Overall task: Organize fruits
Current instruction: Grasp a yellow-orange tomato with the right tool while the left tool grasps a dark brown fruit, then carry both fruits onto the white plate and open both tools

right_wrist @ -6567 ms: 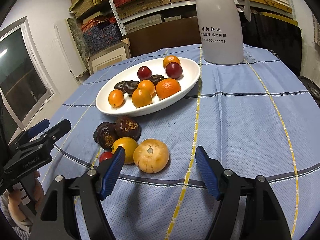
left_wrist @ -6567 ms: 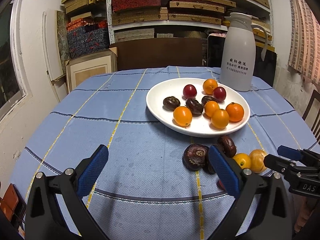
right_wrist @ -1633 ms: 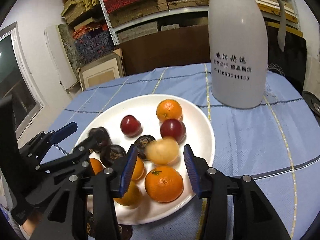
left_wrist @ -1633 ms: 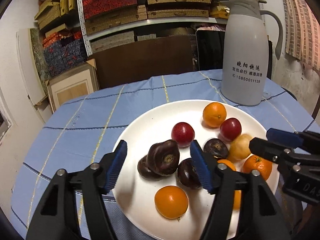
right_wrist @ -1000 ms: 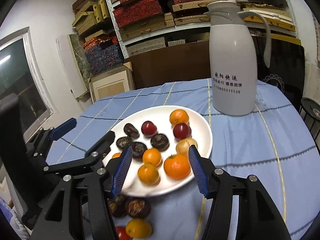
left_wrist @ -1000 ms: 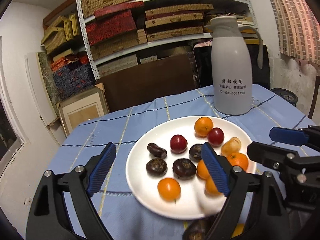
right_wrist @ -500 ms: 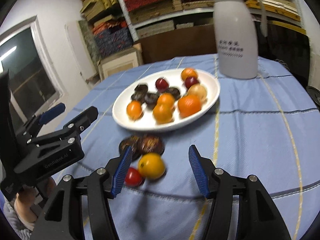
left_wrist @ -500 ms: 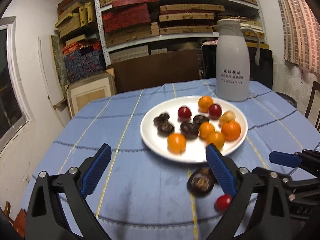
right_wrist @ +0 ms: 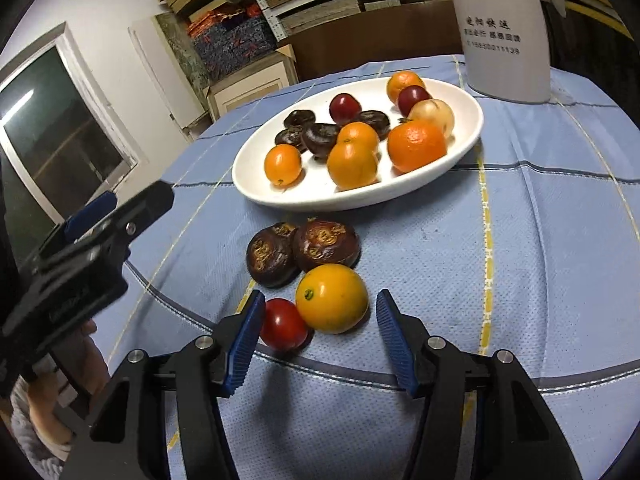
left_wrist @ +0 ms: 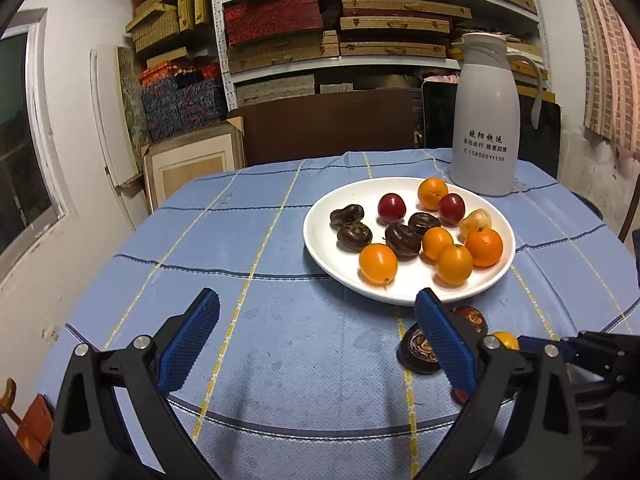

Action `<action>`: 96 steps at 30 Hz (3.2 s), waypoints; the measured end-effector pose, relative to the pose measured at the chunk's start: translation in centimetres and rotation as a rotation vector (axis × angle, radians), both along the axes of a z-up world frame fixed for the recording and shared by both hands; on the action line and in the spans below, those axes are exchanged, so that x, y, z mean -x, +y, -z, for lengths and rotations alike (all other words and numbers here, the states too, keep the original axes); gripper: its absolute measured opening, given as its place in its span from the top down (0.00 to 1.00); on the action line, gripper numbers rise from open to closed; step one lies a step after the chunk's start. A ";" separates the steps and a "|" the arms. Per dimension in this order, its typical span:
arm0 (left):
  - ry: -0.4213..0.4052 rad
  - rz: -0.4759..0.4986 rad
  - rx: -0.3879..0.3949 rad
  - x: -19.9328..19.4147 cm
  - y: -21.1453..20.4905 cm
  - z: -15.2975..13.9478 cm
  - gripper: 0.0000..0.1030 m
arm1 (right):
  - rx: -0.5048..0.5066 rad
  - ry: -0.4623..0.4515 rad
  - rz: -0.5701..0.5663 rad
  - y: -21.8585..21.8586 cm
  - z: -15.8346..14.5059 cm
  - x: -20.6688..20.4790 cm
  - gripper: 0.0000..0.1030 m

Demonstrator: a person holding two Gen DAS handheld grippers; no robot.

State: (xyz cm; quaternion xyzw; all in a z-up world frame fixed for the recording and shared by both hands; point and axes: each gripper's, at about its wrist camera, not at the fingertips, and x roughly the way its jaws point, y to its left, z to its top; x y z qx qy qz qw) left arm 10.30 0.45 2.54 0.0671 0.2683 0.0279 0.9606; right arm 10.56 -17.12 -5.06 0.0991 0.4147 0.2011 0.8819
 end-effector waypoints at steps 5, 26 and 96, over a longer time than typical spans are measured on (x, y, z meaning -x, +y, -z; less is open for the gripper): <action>-0.005 0.002 -0.010 0.1 -0.3 -0.1 0.06 | -0.009 0.007 0.061 -1.3 0.0 -0.4 0.48; 0.161 0.080 0.050 -1.9 -0.2 2.2 0.05 | -0.147 0.072 0.079 -2.9 0.2 -1.5 0.64; 0.251 0.104 0.202 -16.1 0.3 2.5 0.31 | -0.093 -0.104 0.162 -2.5 -5.3 -13.1 0.56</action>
